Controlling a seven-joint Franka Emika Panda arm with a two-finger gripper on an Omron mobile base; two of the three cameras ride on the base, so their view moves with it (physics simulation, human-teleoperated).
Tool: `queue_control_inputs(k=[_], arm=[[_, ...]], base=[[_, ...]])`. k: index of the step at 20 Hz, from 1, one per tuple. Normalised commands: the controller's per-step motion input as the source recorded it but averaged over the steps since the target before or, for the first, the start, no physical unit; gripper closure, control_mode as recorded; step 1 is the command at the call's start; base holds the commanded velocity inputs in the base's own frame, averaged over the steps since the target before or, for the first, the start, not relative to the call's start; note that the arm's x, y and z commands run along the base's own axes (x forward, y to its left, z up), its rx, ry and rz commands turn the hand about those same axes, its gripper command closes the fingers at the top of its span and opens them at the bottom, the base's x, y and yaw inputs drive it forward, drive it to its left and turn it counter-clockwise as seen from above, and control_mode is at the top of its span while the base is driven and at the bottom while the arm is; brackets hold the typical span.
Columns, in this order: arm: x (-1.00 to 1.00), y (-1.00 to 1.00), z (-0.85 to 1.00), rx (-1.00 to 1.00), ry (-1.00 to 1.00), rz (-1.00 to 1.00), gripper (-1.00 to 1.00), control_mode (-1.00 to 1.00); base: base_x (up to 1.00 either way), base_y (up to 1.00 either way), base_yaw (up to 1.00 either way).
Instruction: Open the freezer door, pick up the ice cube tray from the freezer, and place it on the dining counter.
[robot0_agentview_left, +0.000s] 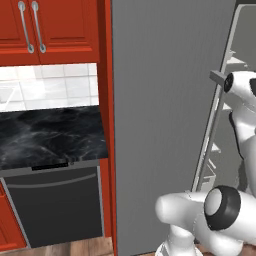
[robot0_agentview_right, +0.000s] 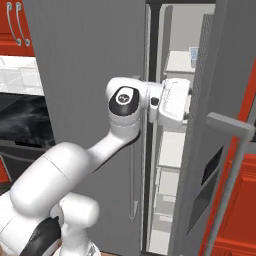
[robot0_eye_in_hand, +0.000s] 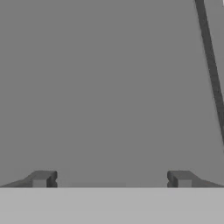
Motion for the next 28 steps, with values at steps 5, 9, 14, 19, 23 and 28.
queue_control_inputs(k=[5,9,14,19,23,28], arm=[[0.00,-0.68,-0.01,0.02,0.00,-0.01,-1.00,-1.00],[0.00,-0.70,0.00,0.03,0.00,0.00,-1.00,-1.00],[0.00,-0.74,0.00,0.04,0.00,0.00,-1.00,-1.00],[0.00,-0.68,0.00,0.03,0.00,0.00,-1.00,-1.00],[0.00,-0.59,0.00,0.03,0.00,0.00,-1.00,-1.00],[-0.01,-0.43,0.00,0.01,0.00,0.00,-1.00,-1.00]], base=[[0.00,0.00,0.00],[0.00,0.00,0.00],[0.00,0.00,0.00],[0.00,0.00,0.00],[0.00,0.00,0.00],[0.00,0.00,0.00]])
